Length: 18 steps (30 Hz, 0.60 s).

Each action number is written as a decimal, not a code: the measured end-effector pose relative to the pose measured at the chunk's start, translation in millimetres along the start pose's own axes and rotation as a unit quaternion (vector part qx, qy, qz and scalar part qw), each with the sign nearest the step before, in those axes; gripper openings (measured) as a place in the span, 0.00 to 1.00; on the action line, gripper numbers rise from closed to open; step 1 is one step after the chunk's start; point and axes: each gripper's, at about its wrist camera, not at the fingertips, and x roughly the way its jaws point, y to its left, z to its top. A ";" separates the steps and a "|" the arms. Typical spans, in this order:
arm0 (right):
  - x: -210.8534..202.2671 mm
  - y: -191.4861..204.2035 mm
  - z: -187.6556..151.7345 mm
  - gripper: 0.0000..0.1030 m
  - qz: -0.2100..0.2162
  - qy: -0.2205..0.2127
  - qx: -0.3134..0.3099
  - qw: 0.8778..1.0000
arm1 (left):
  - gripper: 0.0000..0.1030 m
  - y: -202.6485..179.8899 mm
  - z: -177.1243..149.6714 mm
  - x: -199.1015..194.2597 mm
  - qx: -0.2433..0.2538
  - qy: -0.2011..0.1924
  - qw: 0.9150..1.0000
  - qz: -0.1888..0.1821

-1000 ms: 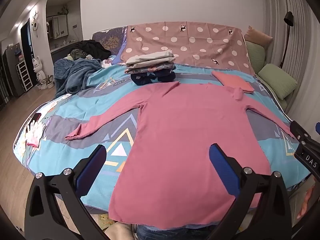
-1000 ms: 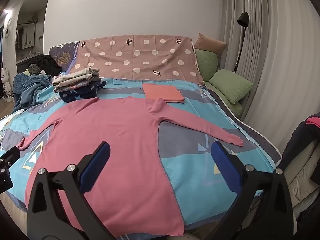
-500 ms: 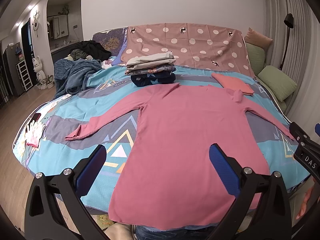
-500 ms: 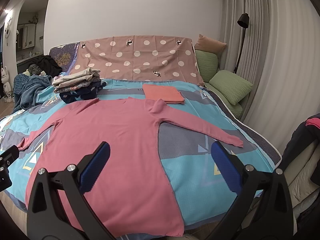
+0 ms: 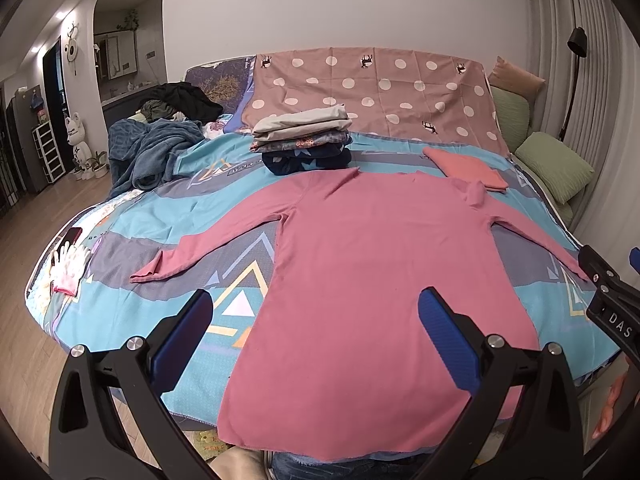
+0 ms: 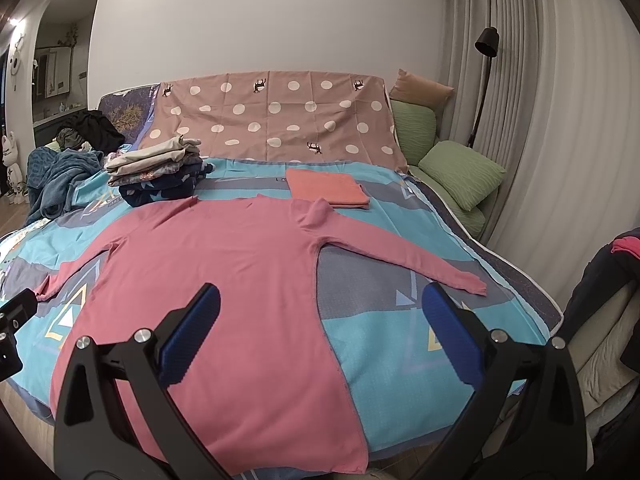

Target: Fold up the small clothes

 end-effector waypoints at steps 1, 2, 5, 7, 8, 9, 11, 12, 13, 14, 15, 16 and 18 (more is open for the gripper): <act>0.0 -0.1 0.0 0.98 0.000 0.000 0.000 1.000 | 0.99 0.1 -0.1 0.0 -0.001 0.000 1.000 -0.001; 0.1 0.0 0.4 0.98 0.000 0.000 0.000 1.000 | 0.99 -0.1 -0.1 0.0 -0.001 0.000 1.000 -0.001; 0.1 0.0 -0.1 0.98 0.000 0.000 0.000 1.000 | 0.99 0.0 0.0 -0.2 -0.001 0.000 1.000 0.000; 0.0 -0.1 -0.2 0.98 -0.001 0.000 0.001 1.000 | 0.99 0.1 -0.3 -0.2 -0.002 -0.001 1.000 0.001; 0.2 -0.3 -0.1 0.98 -0.001 0.000 0.001 1.000 | 0.99 0.1 -0.2 -0.4 -0.002 -0.001 1.000 0.001; 0.2 -0.2 -0.1 0.98 0.000 0.000 0.001 1.000 | 0.99 0.1 -0.1 -0.4 -0.002 -0.001 1.000 0.001; 0.1 -0.1 -0.4 0.98 -0.002 -0.001 0.001 1.000 | 0.99 -0.4 0.3 -0.2 0.001 0.000 1.000 0.002; 0.1 0.0 -0.1 0.98 -0.002 0.000 0.002 1.000 | 0.99 0.3 0.1 -0.4 0.001 0.000 1.000 0.002; 0.4 -0.2 -0.4 0.98 -0.001 0.000 0.002 1.000 | 0.99 0.8 0.3 -0.8 0.001 -0.001 1.000 0.002; 0.4 0.0 -0.4 0.98 -0.001 0.000 0.001 1.000 | 0.99 1.1 0.6 -0.9 0.000 0.000 1.000 0.001; 0.3 0.1 -0.5 0.98 -0.002 0.000 0.001 1.000 | 0.99 1.4 0.8 -1.0 0.000 0.000 1.000 -0.001; 0.3 0.1 -0.4 0.98 -0.002 -0.001 0.001 1.000 | 0.99 1.8 1.0 -0.8 -0.001 0.000 1.000 -0.001; 0.6 -0.1 -0.2 0.98 -0.001 0.000 0.001 1.000 | 0.99 1.8 1.3 -1.1 -0.001 -0.002 1.000 0.001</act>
